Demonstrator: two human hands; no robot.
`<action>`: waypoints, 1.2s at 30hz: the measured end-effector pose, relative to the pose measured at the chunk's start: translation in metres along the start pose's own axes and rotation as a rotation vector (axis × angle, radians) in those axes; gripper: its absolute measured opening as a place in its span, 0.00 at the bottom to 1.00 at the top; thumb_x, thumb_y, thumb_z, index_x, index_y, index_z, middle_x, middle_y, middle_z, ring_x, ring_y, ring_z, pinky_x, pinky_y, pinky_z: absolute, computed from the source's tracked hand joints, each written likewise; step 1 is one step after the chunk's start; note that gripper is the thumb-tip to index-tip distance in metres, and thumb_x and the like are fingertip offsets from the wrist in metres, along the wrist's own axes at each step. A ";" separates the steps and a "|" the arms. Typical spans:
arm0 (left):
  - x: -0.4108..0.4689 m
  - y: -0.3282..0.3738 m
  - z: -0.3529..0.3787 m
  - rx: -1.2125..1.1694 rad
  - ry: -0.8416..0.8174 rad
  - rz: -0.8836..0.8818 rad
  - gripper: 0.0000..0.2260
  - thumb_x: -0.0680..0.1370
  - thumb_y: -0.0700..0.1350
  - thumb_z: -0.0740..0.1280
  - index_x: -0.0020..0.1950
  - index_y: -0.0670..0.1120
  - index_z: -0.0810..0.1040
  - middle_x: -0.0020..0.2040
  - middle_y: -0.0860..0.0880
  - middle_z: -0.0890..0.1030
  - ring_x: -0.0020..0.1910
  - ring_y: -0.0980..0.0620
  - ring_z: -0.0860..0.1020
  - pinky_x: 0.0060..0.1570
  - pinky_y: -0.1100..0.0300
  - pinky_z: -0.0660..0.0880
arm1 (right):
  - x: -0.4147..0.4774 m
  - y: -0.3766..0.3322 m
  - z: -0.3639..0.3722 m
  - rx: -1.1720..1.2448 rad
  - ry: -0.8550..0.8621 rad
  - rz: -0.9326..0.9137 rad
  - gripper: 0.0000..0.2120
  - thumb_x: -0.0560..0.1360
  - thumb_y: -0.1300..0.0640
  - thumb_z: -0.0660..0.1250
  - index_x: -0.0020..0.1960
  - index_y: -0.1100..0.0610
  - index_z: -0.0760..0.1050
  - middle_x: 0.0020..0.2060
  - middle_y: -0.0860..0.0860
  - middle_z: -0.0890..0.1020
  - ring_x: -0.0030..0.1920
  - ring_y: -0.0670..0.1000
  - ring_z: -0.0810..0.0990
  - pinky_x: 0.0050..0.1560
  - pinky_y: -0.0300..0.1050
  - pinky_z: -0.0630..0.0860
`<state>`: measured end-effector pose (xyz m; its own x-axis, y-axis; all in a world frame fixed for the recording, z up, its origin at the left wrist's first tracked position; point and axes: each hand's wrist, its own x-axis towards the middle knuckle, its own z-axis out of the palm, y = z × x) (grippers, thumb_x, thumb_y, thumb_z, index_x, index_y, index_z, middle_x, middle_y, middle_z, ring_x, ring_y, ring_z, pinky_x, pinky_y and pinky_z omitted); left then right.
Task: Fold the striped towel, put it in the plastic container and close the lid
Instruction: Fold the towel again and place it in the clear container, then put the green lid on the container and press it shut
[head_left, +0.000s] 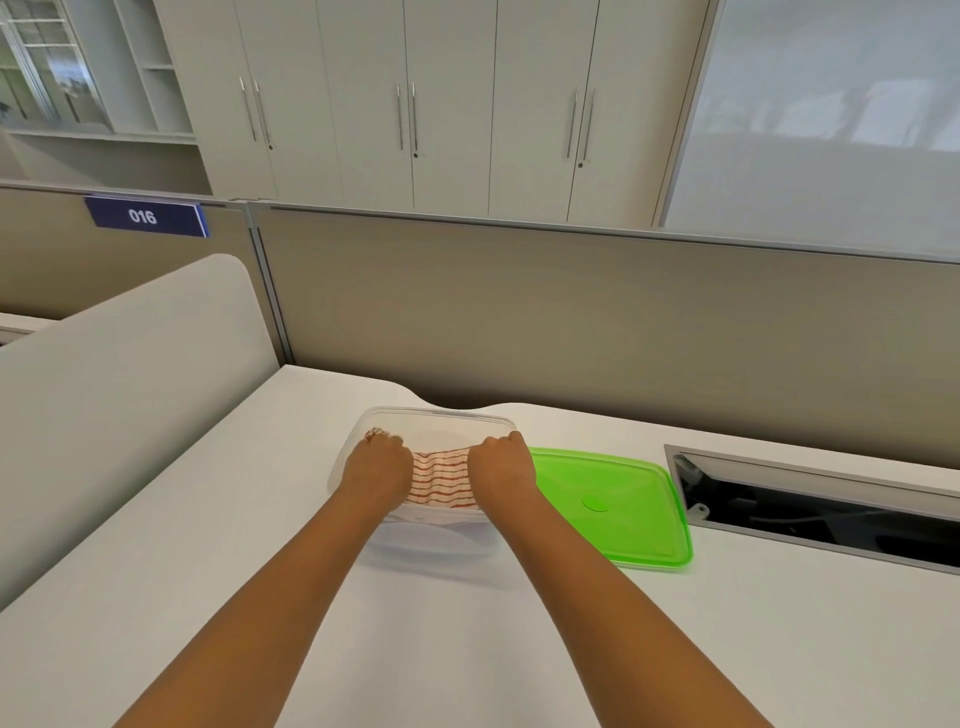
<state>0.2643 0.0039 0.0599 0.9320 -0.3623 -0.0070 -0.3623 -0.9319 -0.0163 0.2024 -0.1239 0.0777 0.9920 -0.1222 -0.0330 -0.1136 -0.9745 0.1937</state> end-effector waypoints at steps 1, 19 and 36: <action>0.001 -0.001 0.000 -0.045 -0.064 -0.053 0.16 0.79 0.44 0.58 0.66 0.42 0.71 0.65 0.44 0.75 0.61 0.45 0.75 0.61 0.54 0.72 | 0.001 0.001 0.002 -0.026 -0.044 -0.010 0.16 0.78 0.61 0.55 0.63 0.58 0.74 0.61 0.55 0.78 0.63 0.55 0.75 0.71 0.50 0.57; -0.041 0.003 -0.006 -0.474 0.375 -0.107 0.14 0.80 0.46 0.58 0.57 0.45 0.80 0.55 0.44 0.83 0.48 0.47 0.81 0.44 0.58 0.78 | -0.088 0.089 0.066 0.341 0.188 0.274 0.15 0.77 0.58 0.59 0.62 0.50 0.74 0.58 0.49 0.78 0.58 0.53 0.75 0.53 0.46 0.71; -0.092 0.016 -0.017 -0.682 0.481 -0.038 0.11 0.77 0.42 0.63 0.58 0.45 0.79 0.60 0.44 0.81 0.58 0.45 0.77 0.58 0.52 0.75 | -0.163 0.110 0.042 0.181 0.526 0.190 0.20 0.49 0.74 0.76 0.36 0.56 0.79 0.29 0.51 0.77 0.29 0.56 0.77 0.37 0.49 0.76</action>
<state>0.1725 0.0221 0.0776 0.8980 -0.1543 0.4120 -0.3953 -0.6940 0.6017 0.0256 -0.2191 0.0629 0.8427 -0.2327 0.4855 -0.2537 -0.9670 -0.0231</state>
